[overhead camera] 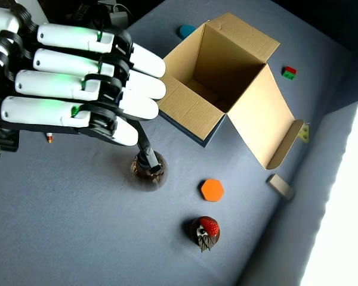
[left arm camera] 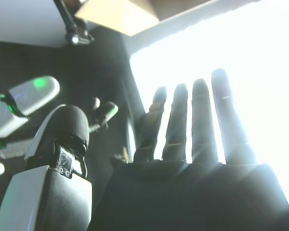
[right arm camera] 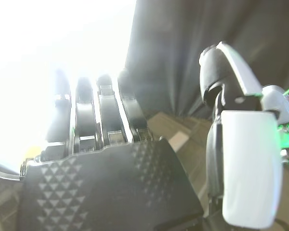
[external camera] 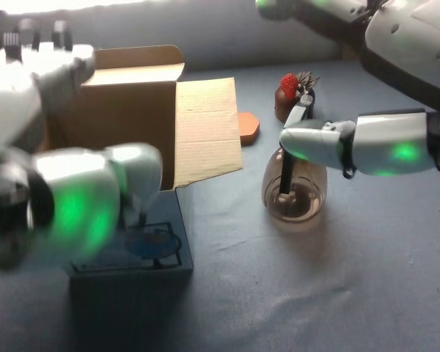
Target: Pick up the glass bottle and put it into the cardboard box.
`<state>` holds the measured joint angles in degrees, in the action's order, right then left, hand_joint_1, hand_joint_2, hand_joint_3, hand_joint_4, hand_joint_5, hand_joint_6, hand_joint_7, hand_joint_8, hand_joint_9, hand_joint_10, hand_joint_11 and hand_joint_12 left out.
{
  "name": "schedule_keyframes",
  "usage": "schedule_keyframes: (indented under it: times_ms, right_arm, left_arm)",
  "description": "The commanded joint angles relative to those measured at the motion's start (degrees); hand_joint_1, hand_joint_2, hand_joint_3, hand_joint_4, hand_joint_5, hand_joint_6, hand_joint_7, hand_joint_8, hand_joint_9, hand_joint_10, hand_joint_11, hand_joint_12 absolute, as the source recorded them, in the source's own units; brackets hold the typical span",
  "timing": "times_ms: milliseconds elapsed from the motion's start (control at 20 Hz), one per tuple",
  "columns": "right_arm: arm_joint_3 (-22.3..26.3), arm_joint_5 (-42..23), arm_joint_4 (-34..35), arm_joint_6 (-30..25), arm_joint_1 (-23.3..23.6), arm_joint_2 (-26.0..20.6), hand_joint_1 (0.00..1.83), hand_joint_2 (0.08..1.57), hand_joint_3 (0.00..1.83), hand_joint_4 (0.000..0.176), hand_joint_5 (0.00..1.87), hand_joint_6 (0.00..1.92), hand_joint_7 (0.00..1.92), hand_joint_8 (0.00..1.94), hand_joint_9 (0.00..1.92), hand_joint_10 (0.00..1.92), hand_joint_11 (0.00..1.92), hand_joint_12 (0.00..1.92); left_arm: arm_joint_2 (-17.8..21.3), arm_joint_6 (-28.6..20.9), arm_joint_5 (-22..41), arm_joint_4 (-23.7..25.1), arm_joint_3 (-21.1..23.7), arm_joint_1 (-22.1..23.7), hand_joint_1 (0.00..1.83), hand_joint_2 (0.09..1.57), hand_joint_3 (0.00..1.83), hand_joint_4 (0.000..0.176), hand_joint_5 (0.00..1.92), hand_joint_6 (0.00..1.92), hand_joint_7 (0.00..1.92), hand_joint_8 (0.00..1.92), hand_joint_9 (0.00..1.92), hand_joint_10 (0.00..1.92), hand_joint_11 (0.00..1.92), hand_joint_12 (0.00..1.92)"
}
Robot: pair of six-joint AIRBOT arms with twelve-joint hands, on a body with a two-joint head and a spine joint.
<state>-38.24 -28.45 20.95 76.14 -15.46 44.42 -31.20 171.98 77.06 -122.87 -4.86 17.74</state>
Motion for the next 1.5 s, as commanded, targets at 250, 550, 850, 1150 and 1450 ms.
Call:
schedule_keyframes:
  times_ms: [250,550,850,1150,1450]
  right_arm:
    - [-9.21,-2.06,-38.11,-42.6,0.97,-0.72,1.15,0.87,0.06,0.0,0.0,0.22,0.08,0.0,0.0,0.36,0.0,0.5]
    - [-19.91,-9.25,-68.31,-77.26,2.65,1.14,1.25,0.87,0.01,0.0,0.0,0.18,0.08,0.0,0.0,0.25,0.0,0.06]
    - [-26.4,-7.22,-79.27,-91.87,4.36,4.27,1.18,0.87,0.01,0.0,0.0,0.12,0.05,0.0,0.0,0.17,0.0,0.0]
    - [-32.44,-5.98,-84.43,-98.38,4.48,8.5,1.16,0.89,0.01,0.0,0.0,0.05,0.01,0.0,0.0,0.08,0.0,0.0]
    - [-35.02,-4.49,-84.78,-99.37,3.1,11.98,1.14,0.9,0.02,0.0,0.0,0.0,0.0,0.0,0.0,0.01,0.0,0.0]
  left_arm:
    - [0.16,-0.23,13.0,-3.08,7.15,4.81,0.0,1.31,0.03,0.0,0.06,0.01,0.07,0.01,0.07,0.0,0.0,0.6]
    - [0.15,-0.25,17.21,-6.99,9.48,7.41,0.01,1.32,0.02,0.0,0.1,0.01,0.08,0.01,0.07,0.0,0.0,0.62]
    - [1.62,-5.11,12.16,-5.02,9.47,-3.09,0.02,1.31,0.01,0.0,0.08,0.0,0.08,0.0,0.07,0.0,0.0,0.56]
    - [1.73,-13.35,6.03,1.69,9.25,-14.91,0.0,1.29,0.0,0.0,0.03,0.0,0.05,0.01,0.03,0.01,0.0,0.37]
    - [1.5,-17.24,-2.79,7.89,6.2,-24.28,0.0,1.28,0.0,0.0,0.0,0.0,0.01,0.0,0.0,0.0,0.0,0.21]
